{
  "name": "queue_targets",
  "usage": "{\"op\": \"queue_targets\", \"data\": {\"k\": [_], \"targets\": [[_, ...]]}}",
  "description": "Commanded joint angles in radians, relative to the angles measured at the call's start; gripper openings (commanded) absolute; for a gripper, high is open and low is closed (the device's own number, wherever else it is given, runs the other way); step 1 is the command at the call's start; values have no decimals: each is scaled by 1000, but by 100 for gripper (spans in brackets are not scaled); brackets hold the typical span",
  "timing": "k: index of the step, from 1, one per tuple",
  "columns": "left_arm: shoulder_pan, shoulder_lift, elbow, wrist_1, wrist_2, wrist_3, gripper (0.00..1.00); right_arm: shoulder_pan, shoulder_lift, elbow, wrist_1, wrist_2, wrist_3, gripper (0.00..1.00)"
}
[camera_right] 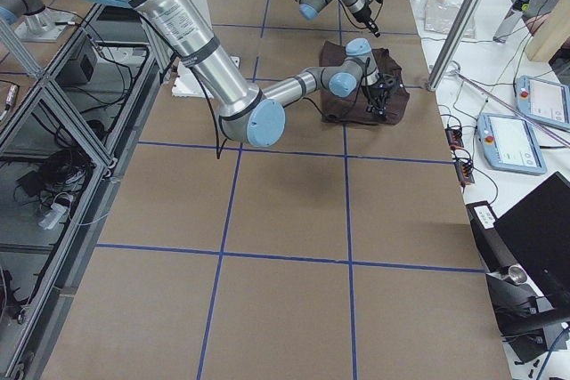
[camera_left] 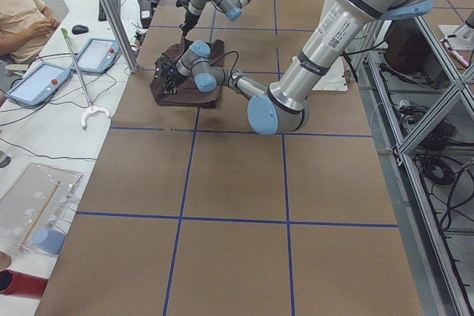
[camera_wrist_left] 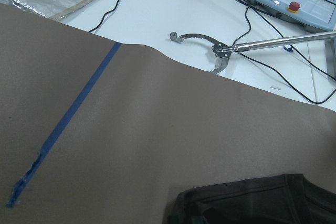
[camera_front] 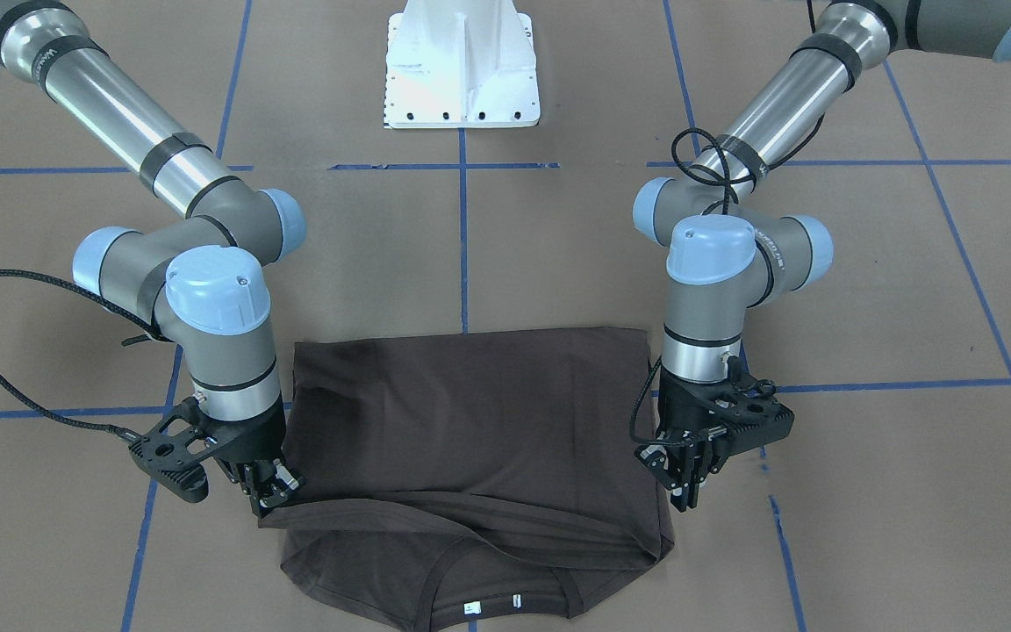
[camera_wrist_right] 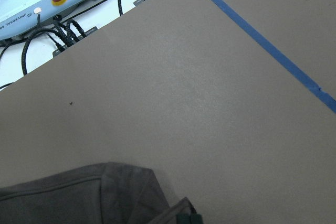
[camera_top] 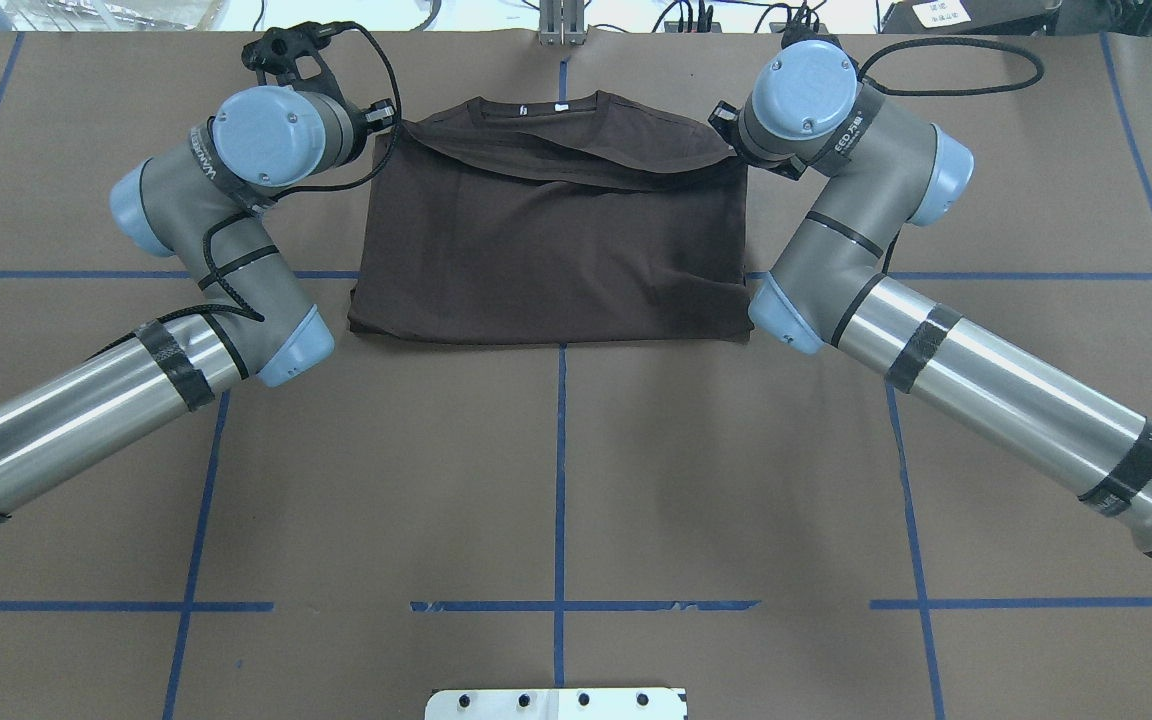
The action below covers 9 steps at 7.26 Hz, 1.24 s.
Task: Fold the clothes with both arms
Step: 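Release the hem near the collar and draw both grippers back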
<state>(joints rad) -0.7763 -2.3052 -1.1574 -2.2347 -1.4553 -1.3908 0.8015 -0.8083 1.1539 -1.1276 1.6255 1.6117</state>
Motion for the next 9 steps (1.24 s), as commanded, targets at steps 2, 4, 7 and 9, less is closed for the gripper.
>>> {"op": "queue_targets", "data": {"k": [2,4,7,9], "targets": [[0,3,15,-51,-5,-2,32,-1,9,-8,0,-1,-16,0],[3,32,7,-117,-7,-11,33,4,17,3,2,4,-13,39],[43,52,-47,-147,-20,-11,42,-23,-178,326,-7,169,14,60],[45,90,-77,-201,-53,-36,43,-141,-392,562,-5,165,107,69]]}}
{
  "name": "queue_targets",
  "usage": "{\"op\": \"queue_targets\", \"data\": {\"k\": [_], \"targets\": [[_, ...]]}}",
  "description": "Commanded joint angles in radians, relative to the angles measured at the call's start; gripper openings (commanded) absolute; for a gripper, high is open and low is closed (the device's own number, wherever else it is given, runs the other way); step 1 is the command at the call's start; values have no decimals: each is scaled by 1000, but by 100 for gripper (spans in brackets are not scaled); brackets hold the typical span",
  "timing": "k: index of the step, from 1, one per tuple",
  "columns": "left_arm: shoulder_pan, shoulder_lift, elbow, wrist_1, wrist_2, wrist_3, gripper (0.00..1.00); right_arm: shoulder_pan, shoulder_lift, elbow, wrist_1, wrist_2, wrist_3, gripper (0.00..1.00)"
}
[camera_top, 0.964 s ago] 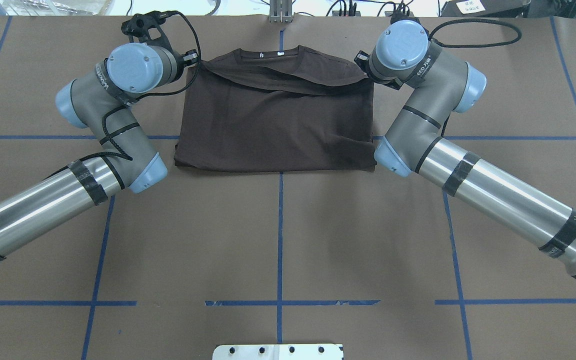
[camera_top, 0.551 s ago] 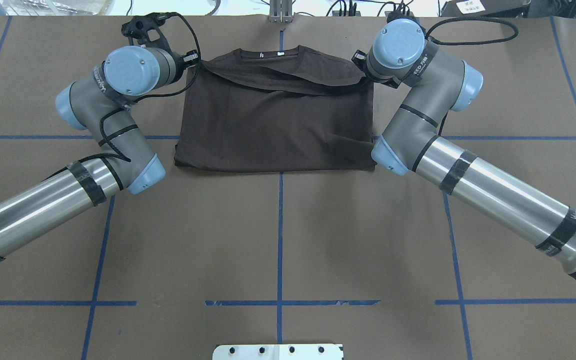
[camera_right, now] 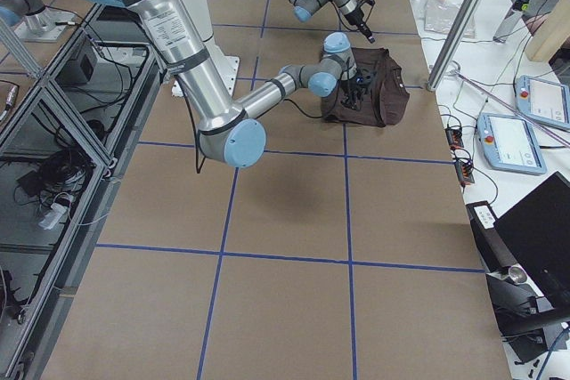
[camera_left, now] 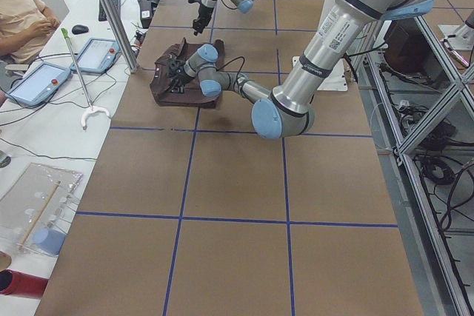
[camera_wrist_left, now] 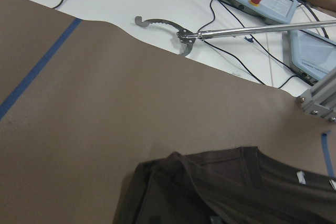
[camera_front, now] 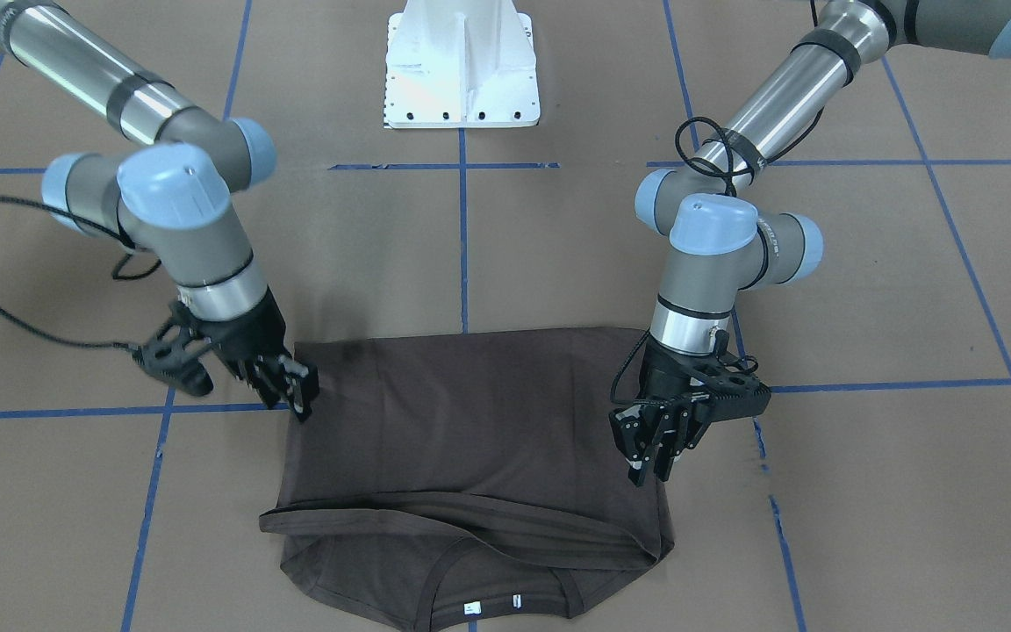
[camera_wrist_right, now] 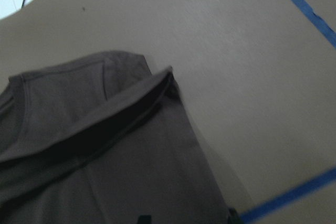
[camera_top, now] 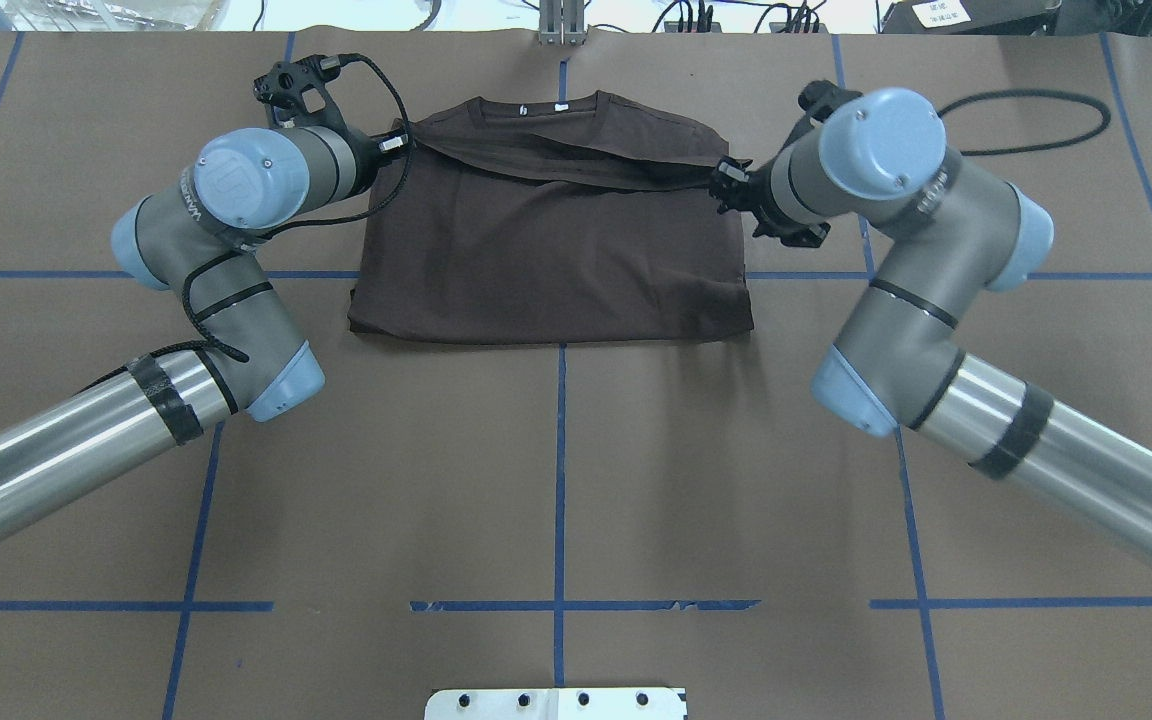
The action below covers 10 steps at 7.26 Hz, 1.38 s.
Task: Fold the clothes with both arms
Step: 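Release the hem near the collar and draw both grippers back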
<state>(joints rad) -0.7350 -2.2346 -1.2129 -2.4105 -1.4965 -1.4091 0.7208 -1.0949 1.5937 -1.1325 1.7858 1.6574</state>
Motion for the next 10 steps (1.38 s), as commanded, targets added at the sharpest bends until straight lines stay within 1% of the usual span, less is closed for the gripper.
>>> {"op": "queue_targets", "data": {"k": [1,2,3,4,5,6,7,8,9,10], "targets": [[3,23,-25,-27,-11,-22,43,-98,-103,117,2,-8,93,69],[3,24,-25,-27,-11,-22,43,-106,-102,105,5,-11,87,69],[3,24,-25,-27,-11,-24,43,-106,-94,73,10,-25,81,68],[3,26,-25,-27,-11,-24,43,-107,-67,31,14,-69,65,67],[3,27,-25,-27,-11,-24,43,-106,-33,-10,14,-81,52,66],[5,27,-23,-27,-11,-24,43,-101,-22,-18,14,-83,50,65],[5,39,-25,-29,-11,-24,43,-97,-17,-33,14,-112,39,63],[9,39,-25,-29,-10,-25,43,-95,-13,-40,13,-126,18,44],[9,39,-25,-29,-10,-25,43,-95,-16,-37,14,-123,18,0],[11,38,-27,-29,-10,-25,43,-98,-16,-31,14,-123,28,0]]}}
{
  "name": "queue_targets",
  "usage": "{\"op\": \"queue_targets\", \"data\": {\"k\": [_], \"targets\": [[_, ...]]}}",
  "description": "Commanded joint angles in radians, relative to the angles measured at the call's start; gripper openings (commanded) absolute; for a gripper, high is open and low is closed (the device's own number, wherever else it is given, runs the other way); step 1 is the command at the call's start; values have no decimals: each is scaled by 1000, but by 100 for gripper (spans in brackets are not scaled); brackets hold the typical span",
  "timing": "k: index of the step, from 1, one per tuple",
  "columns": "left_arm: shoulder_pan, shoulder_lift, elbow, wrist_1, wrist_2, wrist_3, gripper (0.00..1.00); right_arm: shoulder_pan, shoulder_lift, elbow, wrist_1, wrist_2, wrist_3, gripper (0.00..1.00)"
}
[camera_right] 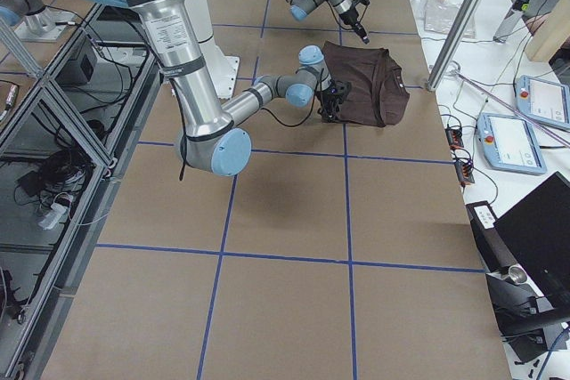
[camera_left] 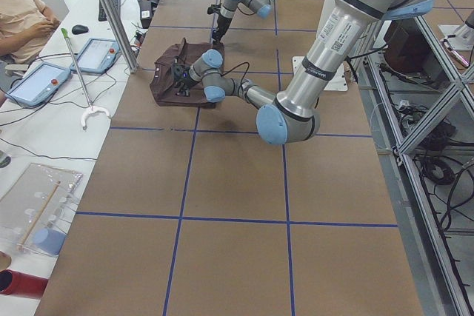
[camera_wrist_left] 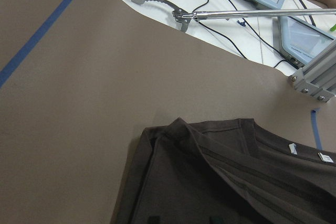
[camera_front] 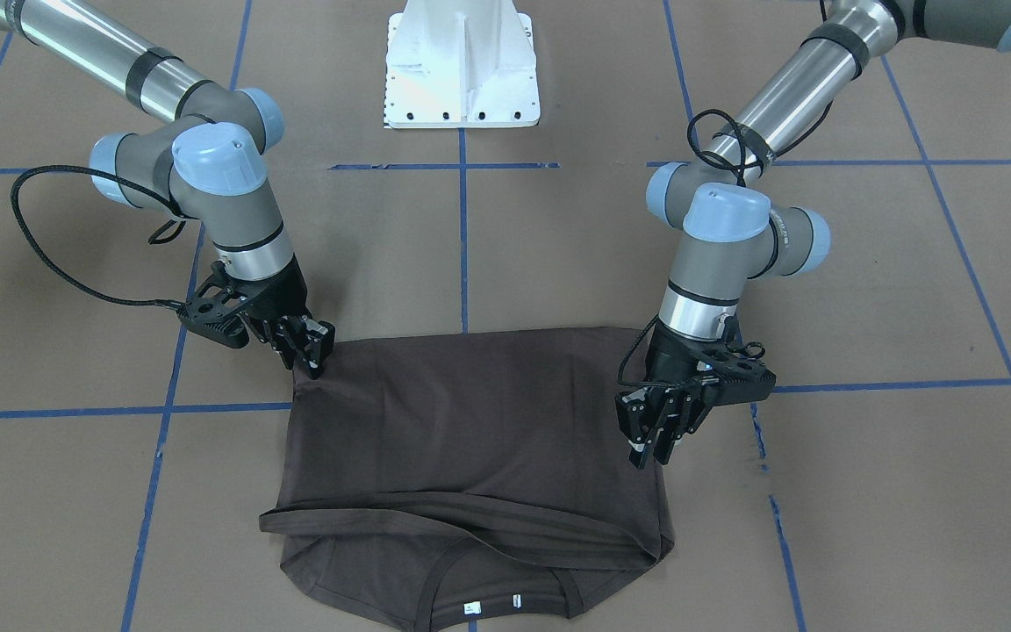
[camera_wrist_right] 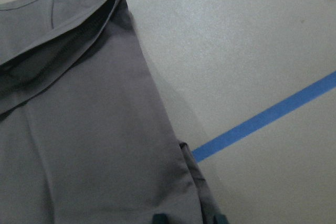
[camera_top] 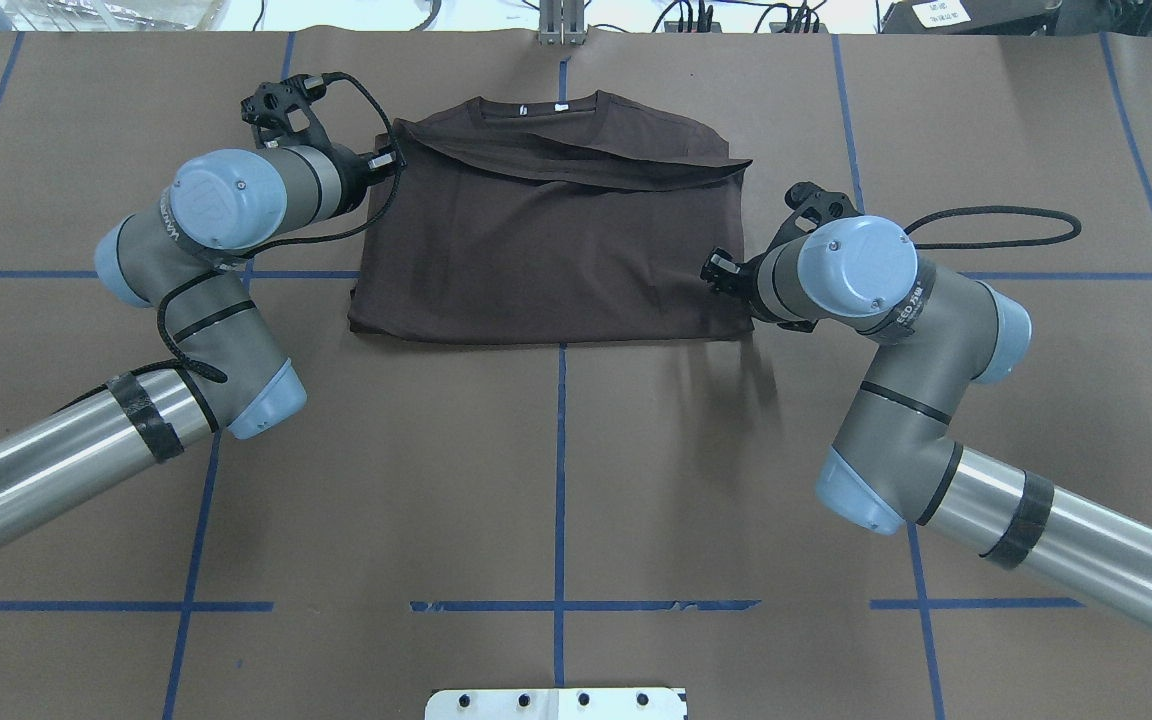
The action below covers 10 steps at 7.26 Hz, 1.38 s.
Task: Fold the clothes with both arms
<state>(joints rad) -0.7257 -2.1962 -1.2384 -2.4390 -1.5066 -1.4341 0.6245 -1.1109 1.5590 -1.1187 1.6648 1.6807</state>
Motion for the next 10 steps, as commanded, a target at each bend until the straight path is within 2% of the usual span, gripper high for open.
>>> {"op": "queue_targets", "data": {"k": [1,2,5,6,7,8,9,10], "targets": [[2,-1,-13,0,0,0,43,-18,-4,12,0,-2,7,0],[2,-1,-13,0,0,0,43,-31,-35,65,0,1,7,0],[14,-1,-33,0,-1,0,43,-214,-371,520,-13,7,104,0],[26,1,-74,1,-3,0,43,-311,-483,643,-12,9,150,0],[44,1,-105,1,-4,-2,43,-406,-532,730,-13,25,224,0],[57,3,-133,3,-9,-32,43,-469,-567,754,-12,82,241,0],[60,4,-171,9,-65,-46,44,-488,-567,753,-12,92,243,91],[68,56,-231,6,-108,-67,54,-486,-572,750,-12,86,241,100]]}}
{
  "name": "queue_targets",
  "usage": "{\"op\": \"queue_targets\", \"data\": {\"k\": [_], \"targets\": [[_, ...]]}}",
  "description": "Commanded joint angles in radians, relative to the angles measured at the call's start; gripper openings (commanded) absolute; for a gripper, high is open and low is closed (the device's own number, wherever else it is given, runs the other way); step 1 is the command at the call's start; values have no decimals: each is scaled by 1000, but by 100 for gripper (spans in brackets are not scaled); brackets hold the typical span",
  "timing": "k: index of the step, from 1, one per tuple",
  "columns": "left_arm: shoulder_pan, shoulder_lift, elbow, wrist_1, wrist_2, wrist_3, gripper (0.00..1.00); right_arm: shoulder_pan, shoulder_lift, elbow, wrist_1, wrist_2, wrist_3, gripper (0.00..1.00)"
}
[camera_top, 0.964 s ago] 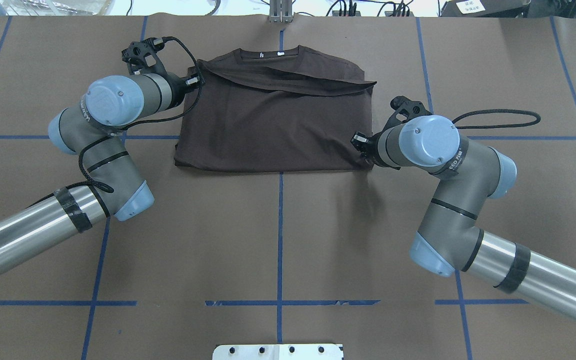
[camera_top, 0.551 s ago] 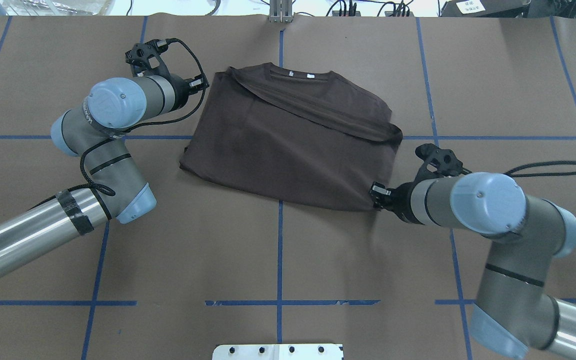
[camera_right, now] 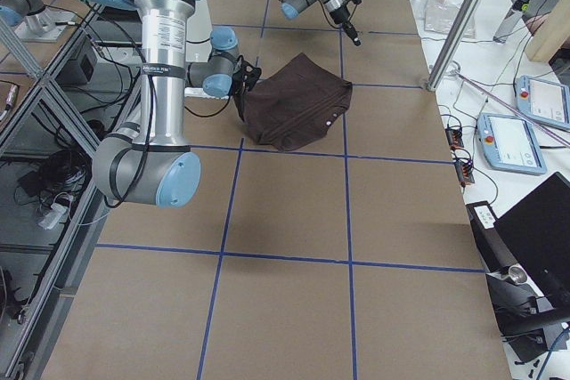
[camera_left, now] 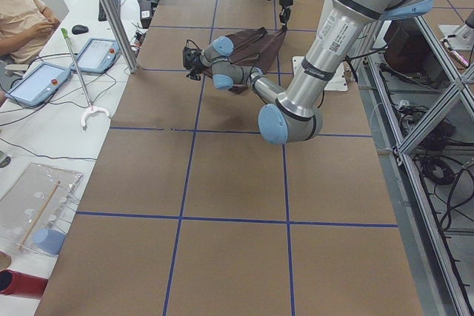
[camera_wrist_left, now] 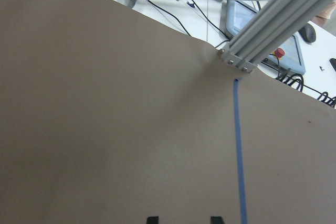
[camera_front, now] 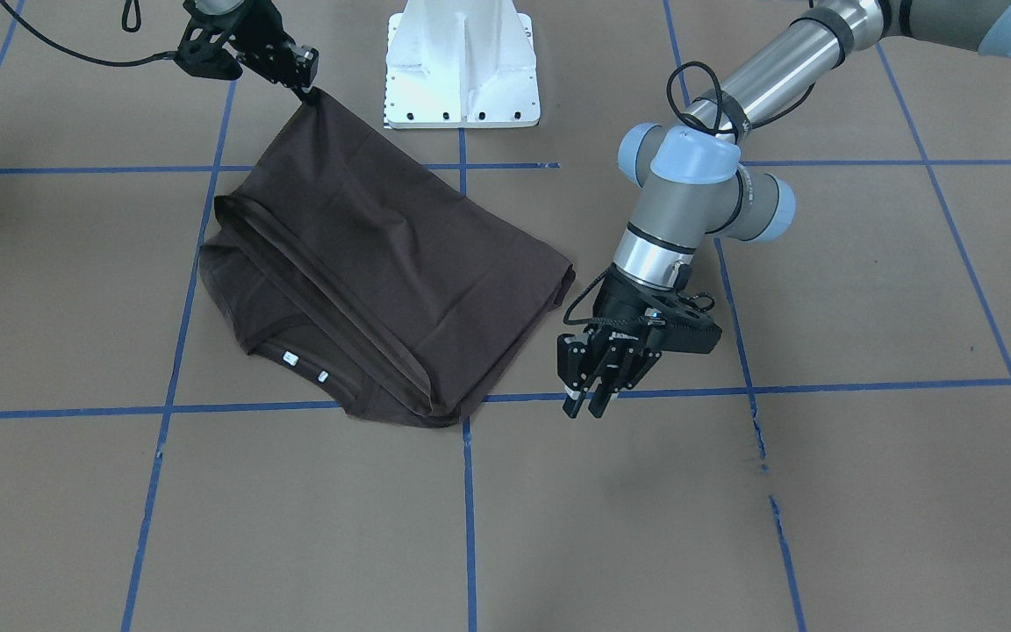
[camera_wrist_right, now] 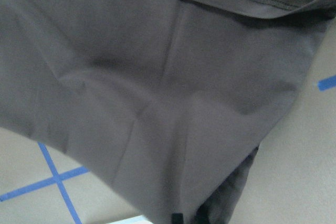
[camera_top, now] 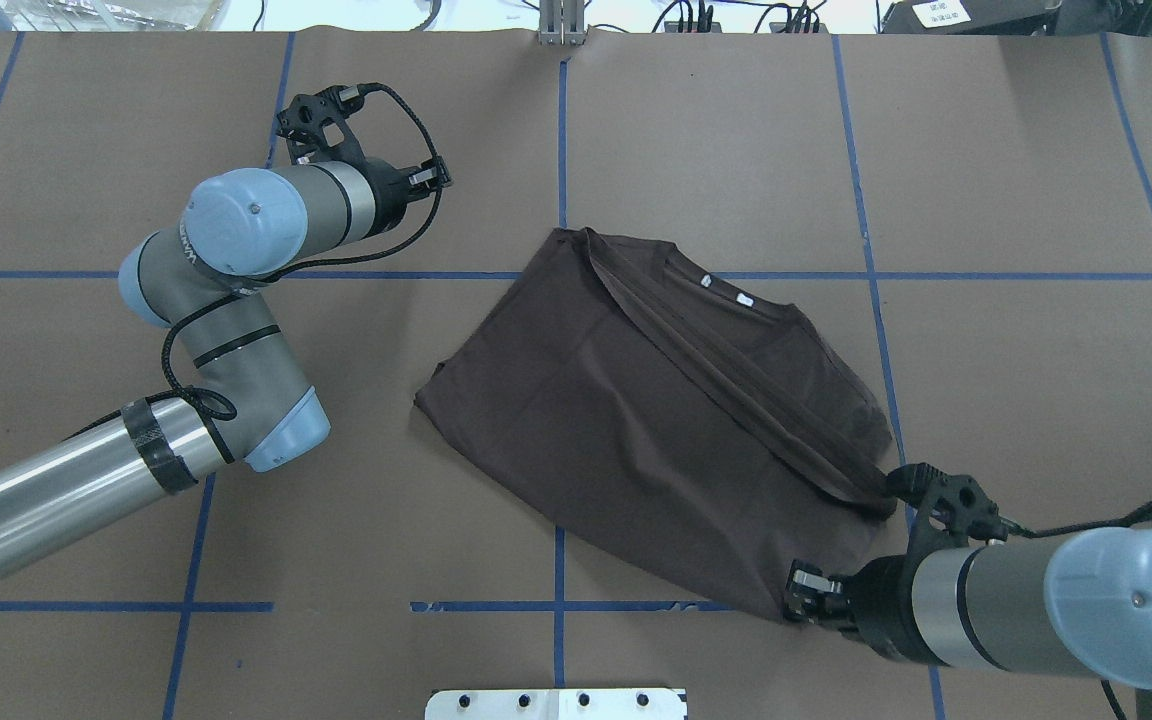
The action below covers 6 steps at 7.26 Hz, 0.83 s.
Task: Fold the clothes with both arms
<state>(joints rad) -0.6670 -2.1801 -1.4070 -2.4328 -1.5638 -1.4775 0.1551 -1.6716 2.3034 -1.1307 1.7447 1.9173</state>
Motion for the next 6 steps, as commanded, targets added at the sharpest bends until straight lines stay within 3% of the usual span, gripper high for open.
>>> {"op": "queue_targets", "data": {"k": [1,2,4,6], "targets": [[26,104,-176,9,-58,-83,54,-6,-13,1,-1,-19,6,100],[73,152,-252,12,-74,-162,54,29,-13,-1,-1,-90,5,100],[139,233,-341,62,-68,-245,57,160,0,-9,-1,-111,-4,100],[248,238,-435,385,41,-271,58,228,61,-53,-1,-111,-21,100]]}}
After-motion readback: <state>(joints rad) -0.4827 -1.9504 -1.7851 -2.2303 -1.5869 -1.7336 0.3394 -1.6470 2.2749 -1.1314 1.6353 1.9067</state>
